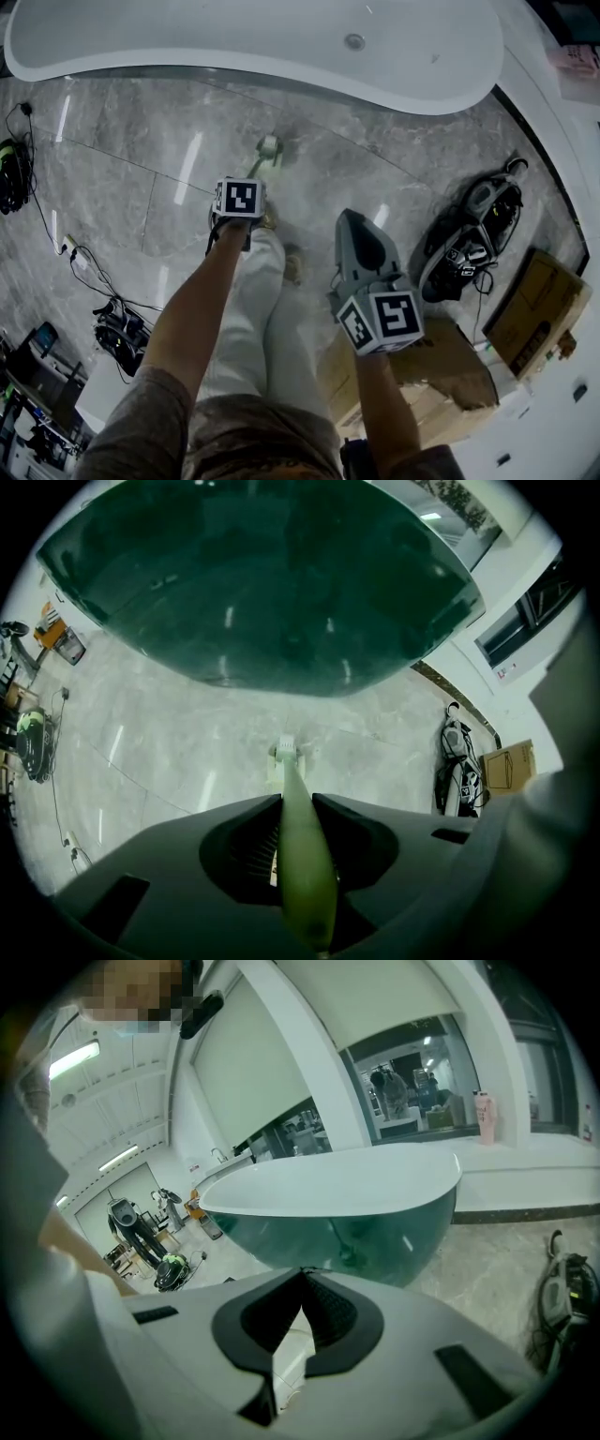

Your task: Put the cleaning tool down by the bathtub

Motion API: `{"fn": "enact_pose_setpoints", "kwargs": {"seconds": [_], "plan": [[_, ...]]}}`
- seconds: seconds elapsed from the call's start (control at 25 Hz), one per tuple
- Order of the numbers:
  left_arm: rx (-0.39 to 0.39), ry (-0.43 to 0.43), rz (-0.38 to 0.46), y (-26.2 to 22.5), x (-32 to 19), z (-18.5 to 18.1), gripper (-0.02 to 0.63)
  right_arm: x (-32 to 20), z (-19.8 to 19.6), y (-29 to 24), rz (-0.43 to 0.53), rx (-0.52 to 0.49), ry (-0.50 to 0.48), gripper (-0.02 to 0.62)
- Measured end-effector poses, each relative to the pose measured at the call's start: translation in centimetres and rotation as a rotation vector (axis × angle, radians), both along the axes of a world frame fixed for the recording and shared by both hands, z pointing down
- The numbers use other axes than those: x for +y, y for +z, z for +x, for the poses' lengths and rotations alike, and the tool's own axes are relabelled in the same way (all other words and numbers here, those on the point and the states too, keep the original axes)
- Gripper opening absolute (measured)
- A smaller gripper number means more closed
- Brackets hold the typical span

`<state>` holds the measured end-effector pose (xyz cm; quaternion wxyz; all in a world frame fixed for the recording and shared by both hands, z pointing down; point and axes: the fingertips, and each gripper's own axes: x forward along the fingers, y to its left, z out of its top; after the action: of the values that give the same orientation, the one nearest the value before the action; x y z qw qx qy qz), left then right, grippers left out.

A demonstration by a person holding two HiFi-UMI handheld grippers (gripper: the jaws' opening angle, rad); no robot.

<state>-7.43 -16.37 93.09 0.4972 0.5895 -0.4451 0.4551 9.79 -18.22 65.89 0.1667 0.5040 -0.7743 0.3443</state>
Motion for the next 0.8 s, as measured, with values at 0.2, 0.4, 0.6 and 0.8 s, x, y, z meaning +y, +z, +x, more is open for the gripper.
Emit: {"fn": "enact_pose_setpoints", "kwargs": {"seconds": [0.2,0.4,0.6,0.8], "plan": [[-0.018,0.001,-0.044,1.6,-0.5,0.2,0.103,-0.1,0.0,0.5,-0.015,-0.003,0.011,0.000],[-0.038,0.027,-0.088,2.9,-1.1,0.8,0.103,-0.1,0.3,0.9,-0.026,-0.004,0.026,0.000],[-0.060,0.083,-0.123,3.9,-1.5,1.2,0.103,-0.3,1.2,1.3,-0.036,-0.001,0.056,0.000],[-0.064,0.087,-0.141,4.1,-1.4,1.6,0.106,-0.2,1.9,1.6,-0.043,0.001,0.071,0.000]]}}
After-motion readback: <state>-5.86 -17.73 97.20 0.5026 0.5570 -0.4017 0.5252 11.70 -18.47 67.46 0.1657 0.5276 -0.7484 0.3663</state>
